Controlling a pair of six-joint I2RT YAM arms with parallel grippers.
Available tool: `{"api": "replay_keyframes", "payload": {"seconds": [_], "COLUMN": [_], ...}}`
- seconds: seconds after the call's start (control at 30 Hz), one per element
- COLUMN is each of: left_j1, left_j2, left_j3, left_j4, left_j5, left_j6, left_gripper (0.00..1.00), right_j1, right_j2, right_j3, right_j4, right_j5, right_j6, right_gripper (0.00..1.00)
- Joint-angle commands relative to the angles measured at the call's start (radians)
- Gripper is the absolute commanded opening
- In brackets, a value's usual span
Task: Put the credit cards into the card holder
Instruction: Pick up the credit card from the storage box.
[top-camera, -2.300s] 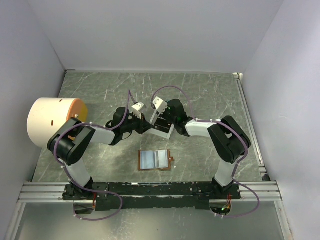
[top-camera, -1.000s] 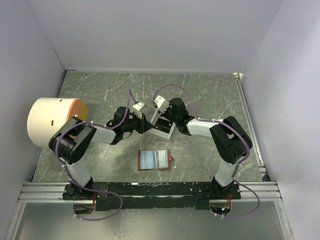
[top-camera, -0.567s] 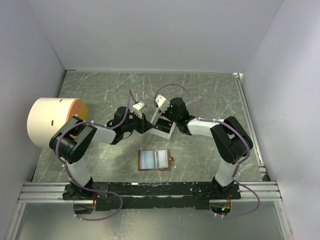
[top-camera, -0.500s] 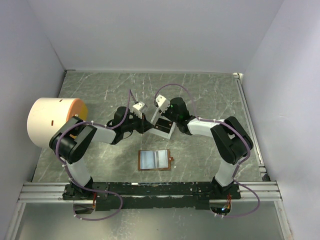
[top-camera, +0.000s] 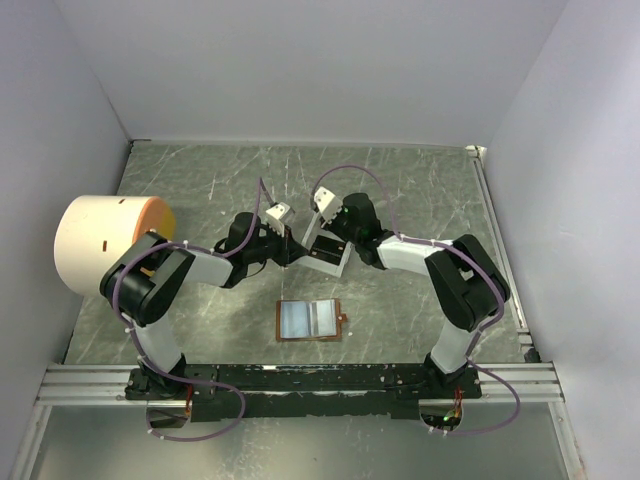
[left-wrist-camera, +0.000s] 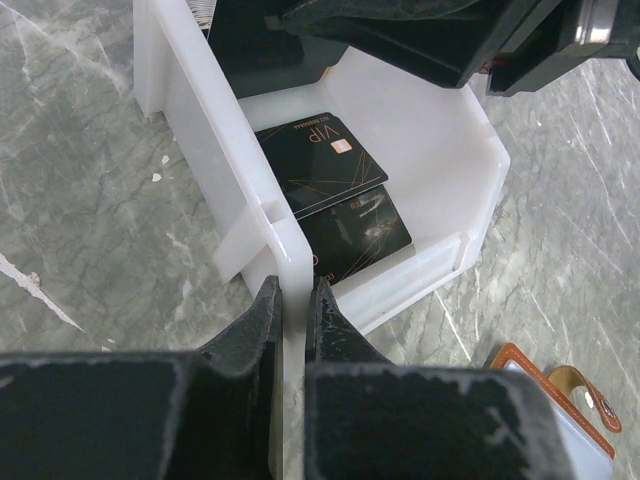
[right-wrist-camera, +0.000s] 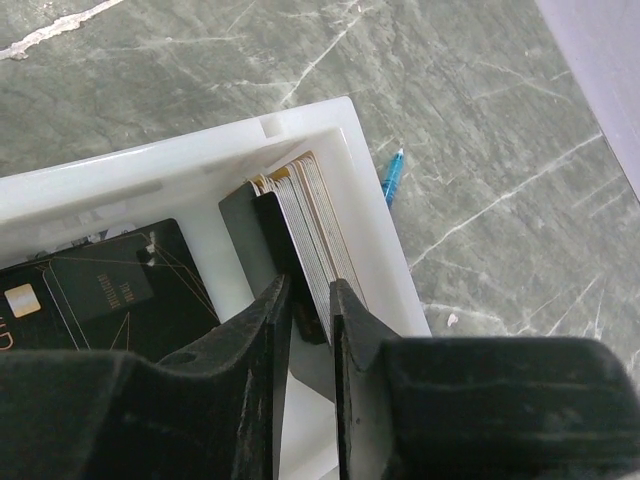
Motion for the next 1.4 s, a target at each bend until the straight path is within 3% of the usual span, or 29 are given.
{"api": "replay_keyframes", "payload": {"seconds": [0.0, 0.3, 0.53, 0.87, 1.0, 1.27, 1.37], "left_j1": [-0.004, 0.003, 0.006, 0.007, 0.008, 0.020, 0.020], "left_j2": [0.011, 0.041, 0.023, -0.080, -0.133, -0.269, -0.349], "left_j3": [0.011, 0.030, 0.067, 0.105, 0.108, 0.135, 0.111], "left_j4": [0.017, 0.037, 0.000, -0.108, -0.168, -0.417, -0.471], "left_j5": [0.068, 0.029, 0.010, -0.075, -0.131, -0.213, -0.236], "left_j6": [0.003, -0.070, -0.159, -0.193, -0.206, -0.201, -0.207], "left_gripper": [0.07, 0.14, 0.32, 0.48, 0.49, 0.46, 0.45], "right_j1": [-0.033, -0.032, -0.032, -0.031, -0.029, -0.005, 0.001], "right_j2": [-0.035, -0.096, -0.138, -0.231, -0.295, -0.478, -0.537], "right_j3": [0.041, 0.028, 0.036, 0.041, 0.036, 0.039, 0.046], "right_j4": [0.030, -0.058, -0.115, -0.180, -0.215, -0.421, -0.541], "right_j5": [0.009, -0.125, -0.170, -0.156, -0.093, -0.018, 0.117], "right_j6": [-0.018, 0.016, 0.036, 0.165, 0.312, 0.795, 1.017], "right_gripper": [0.00, 0.00, 0.00, 0.00, 0.00, 0.00, 0.00]}}
